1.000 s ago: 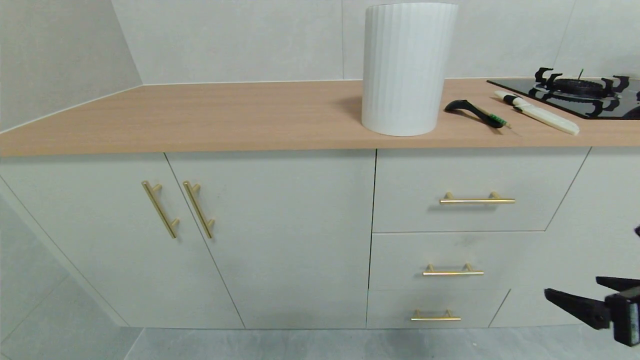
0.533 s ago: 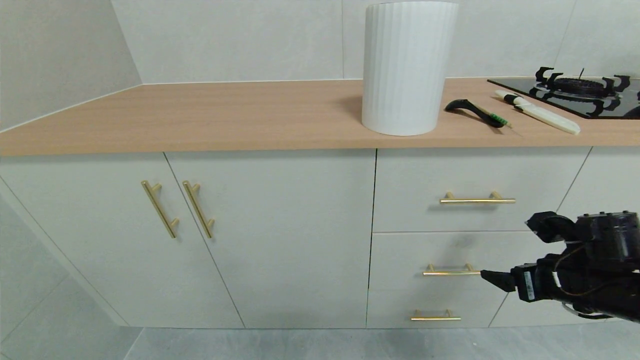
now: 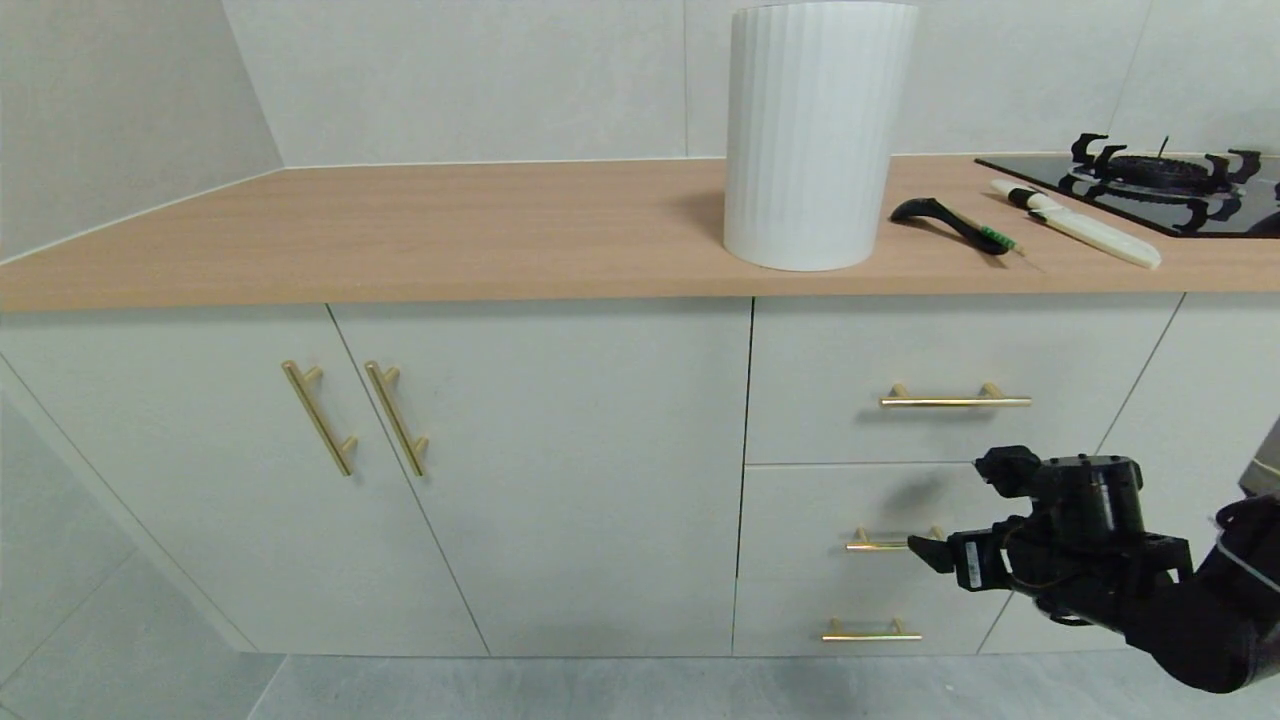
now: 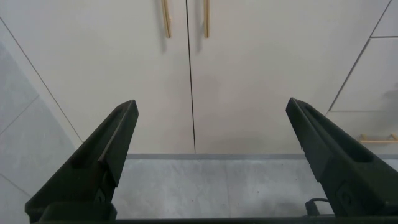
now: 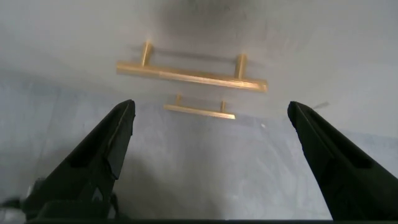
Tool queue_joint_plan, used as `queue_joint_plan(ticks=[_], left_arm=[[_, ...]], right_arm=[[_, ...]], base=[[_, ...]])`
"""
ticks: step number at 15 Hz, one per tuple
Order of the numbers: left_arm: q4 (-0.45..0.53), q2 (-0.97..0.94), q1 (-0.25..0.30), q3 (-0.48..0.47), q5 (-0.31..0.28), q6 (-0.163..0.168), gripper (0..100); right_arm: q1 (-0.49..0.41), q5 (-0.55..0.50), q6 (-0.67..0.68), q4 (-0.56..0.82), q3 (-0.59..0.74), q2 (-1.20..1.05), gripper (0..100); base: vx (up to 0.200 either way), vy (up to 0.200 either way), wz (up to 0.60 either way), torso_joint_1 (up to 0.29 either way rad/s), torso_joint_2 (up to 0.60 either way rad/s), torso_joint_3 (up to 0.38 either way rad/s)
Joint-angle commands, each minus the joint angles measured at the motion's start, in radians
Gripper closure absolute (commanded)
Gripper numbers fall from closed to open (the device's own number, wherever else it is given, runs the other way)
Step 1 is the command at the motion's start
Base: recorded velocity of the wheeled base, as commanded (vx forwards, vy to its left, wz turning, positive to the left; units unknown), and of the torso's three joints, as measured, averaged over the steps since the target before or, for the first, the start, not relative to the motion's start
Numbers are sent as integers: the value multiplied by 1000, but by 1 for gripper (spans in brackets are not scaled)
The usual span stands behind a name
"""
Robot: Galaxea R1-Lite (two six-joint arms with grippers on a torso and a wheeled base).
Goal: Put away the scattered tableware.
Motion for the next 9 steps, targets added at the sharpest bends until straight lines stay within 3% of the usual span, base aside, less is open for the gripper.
queue_joint_plan(ticks=[1, 3, 9], left_arm=[[-1, 1, 1, 0, 0, 0, 0], [-1, 1, 0, 0, 0, 0, 0], [-1, 1, 0, 0, 0, 0, 0]], right_arm=[[35, -32, 16, -71, -17, 127, 0], [41, -101, 19, -145, -48, 203, 0], [38, -144, 64, -226, -106, 283, 0]], base=[[0, 0, 0, 0, 0, 0], [0, 0, 0, 0, 0, 0], [0, 0, 0, 0, 0, 0]])
